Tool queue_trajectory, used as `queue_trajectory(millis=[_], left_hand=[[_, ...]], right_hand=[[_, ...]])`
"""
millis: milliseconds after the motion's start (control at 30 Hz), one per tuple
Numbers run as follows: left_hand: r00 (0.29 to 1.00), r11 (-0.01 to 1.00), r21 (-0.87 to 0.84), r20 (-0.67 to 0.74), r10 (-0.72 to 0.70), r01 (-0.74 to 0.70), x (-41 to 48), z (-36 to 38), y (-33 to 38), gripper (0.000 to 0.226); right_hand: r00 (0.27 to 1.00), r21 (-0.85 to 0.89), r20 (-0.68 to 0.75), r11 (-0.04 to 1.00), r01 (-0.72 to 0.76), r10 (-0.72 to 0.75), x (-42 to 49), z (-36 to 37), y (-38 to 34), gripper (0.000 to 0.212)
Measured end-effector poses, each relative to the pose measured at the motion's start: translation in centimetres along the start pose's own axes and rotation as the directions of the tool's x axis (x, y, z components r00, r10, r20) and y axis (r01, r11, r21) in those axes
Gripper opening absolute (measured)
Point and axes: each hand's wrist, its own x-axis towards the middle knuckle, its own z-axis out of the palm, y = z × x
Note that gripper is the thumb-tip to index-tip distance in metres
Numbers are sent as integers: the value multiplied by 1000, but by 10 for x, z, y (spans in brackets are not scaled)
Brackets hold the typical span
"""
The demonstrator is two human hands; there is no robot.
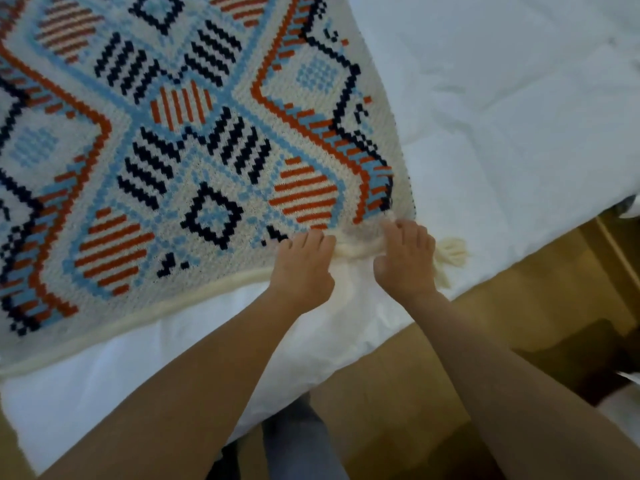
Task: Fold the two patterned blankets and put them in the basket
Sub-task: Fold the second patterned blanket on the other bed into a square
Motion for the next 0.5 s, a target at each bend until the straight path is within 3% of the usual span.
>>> queue_trajectory(millis=[67, 133, 200, 333, 400, 500], left_hand=[[999, 1000, -4, 34, 26, -25, 9, 1, 16, 56], [996, 1000, 17, 87, 12, -14, 17, 5, 29, 59], [995, 999, 34, 95, -1, -2, 22, 7, 37, 57], [990, 999, 32, 134, 30, -35, 30, 6, 52, 60], [984, 999, 20, 174, 40, -45, 33, 6, 60, 60], [964, 998, -43, 261, 56, -46, 35, 9, 65, 64]], right_hand=[[985, -30, 47, 985, -168, 169, 2, -3, 16, 58], [953, -62, 202, 974, -219, 227, 7, -2, 31, 45], [963, -70, 193, 981, -180, 190, 13, -2, 40, 30], [979, -163, 27, 967, -197, 204, 24, -19, 63, 28], [966, -252, 71, 941, -225, 249, 24, -30, 85, 27], [947, -458, 250, 886, -69, 202, 18, -33, 105, 39]])
